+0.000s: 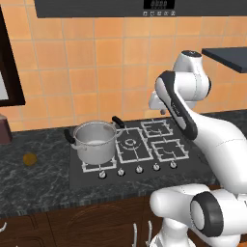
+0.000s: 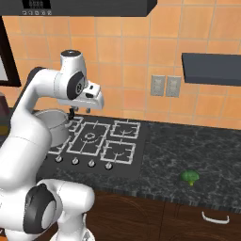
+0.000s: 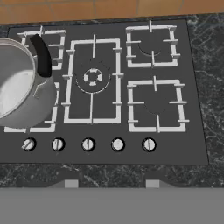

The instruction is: Put the broccoli and avocado in the pot. Retrieve the spatula and lightly stir the vegetables in the pot.

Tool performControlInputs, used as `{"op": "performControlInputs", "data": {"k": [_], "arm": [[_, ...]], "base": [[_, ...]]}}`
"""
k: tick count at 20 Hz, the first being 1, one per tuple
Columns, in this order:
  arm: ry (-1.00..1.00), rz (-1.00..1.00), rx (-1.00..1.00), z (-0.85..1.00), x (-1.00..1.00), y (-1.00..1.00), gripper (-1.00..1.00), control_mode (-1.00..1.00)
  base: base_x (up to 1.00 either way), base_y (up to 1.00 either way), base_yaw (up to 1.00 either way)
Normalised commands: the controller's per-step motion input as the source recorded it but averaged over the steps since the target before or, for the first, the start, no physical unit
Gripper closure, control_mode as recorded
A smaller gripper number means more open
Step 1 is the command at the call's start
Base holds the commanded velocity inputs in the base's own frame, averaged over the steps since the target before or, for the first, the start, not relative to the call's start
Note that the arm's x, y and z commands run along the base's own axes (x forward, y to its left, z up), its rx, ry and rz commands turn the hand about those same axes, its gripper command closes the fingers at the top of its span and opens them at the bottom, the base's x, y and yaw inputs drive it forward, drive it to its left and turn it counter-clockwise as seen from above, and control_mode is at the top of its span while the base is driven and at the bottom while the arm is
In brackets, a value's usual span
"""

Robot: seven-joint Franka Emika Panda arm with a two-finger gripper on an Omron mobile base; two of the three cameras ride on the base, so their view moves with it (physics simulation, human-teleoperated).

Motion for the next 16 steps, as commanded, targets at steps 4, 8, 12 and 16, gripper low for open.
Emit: {"op": "performControlInputs", "data": {"k": [4,8,12,16], "arm": [[0.0,0.0,0.1,-0.09,-0.03,-0.57,-1.0,-1.0],[0.07,-0.05,0.15,-0.17,-0.01,-0.97,-1.0,-1.0],[0.08,-0.21,0.02,-0.78,0.04,-0.94,-1.0,-1.0],[0.0,-0.1,-0.01,-0.32,0.11,-0.61,-1.0,-1.0]], "base": [[0.0,0.0,0.0],[0.0,0.0,0.0],[0.0,0.0,0.0],[0.0,0.0,0.0]]}}
